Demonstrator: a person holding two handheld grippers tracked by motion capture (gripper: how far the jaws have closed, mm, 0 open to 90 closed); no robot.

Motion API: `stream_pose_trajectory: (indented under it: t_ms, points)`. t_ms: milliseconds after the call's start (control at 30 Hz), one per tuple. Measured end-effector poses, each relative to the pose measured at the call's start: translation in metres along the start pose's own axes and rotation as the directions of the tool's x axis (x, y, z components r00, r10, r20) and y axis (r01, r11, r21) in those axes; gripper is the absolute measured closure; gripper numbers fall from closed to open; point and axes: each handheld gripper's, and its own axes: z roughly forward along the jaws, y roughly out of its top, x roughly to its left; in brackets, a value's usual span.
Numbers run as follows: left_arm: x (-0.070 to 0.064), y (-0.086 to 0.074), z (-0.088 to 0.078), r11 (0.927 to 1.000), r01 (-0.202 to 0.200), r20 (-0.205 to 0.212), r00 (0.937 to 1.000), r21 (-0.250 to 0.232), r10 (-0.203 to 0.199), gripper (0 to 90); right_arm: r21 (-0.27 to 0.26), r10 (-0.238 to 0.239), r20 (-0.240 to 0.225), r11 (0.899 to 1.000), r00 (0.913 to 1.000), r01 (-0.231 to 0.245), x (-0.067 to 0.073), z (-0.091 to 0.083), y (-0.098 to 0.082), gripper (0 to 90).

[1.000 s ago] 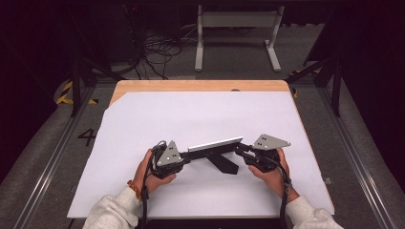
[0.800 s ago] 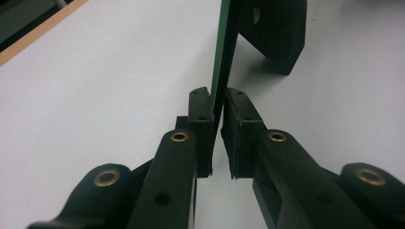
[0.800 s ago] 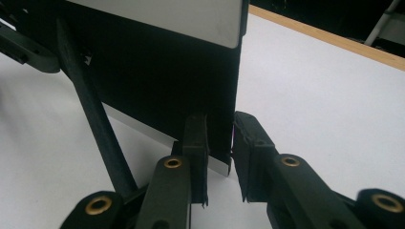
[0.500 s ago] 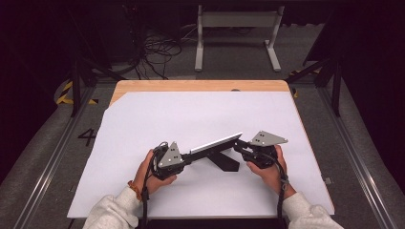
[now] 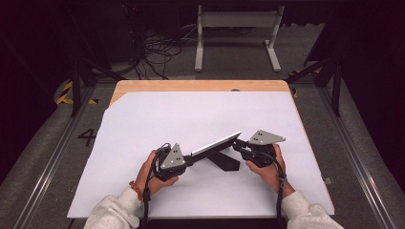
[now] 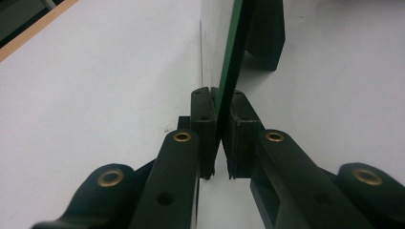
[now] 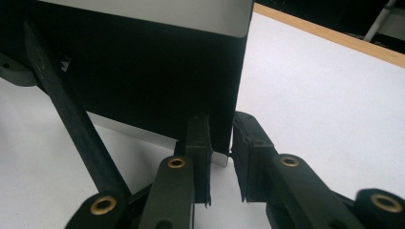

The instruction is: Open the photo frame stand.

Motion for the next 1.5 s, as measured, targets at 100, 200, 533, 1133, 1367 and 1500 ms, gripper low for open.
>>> stream_pose_trajectory:
  t_ms: [100,200,533,1133,1367,1500]
  points:
    - [-0.001,0.000,0.001,1.0000,-0.001,0.005,1.0000,-0.002,0.001,83.7,0.000,-0.003,-0.003,1.000,1.0000,0.003,0.000,0.001,0.000,77.4]
    - [-0.002,0.001,0.001,1.0000,-0.005,0.008,1.0000,-0.002,0.005,83.5,0.002,-0.004,-0.008,1.000,1.0000,0.004,-0.001,0.001,0.000,77.4]
    - [-0.005,0.002,0.003,0.9998,-0.021,0.024,0.9995,-0.002,0.021,81.0,0.018,-0.010,0.002,1.000,0.9999,0.010,-0.002,0.008,0.003,76.6]
    - [-0.005,0.002,0.004,0.9997,-0.024,0.039,0.9989,-0.007,0.024,79.9,0.042,-0.010,-0.003,0.999,1.0000,0.010,-0.003,0.014,0.002,75.3]
    - [-0.005,0.001,0.006,0.9998,-0.005,0.049,0.9988,-0.021,0.006,79.0,0.045,-0.007,-0.012,0.999,0.9999,0.008,-0.005,0.015,0.004,75.4]
    - [-0.007,0.002,0.006,0.9999,-0.002,0.039,0.9993,-0.016,0.002,78.6,0.045,0.002,-0.013,0.999,0.9999,-0.001,-0.005,0.017,0.004,75.5]
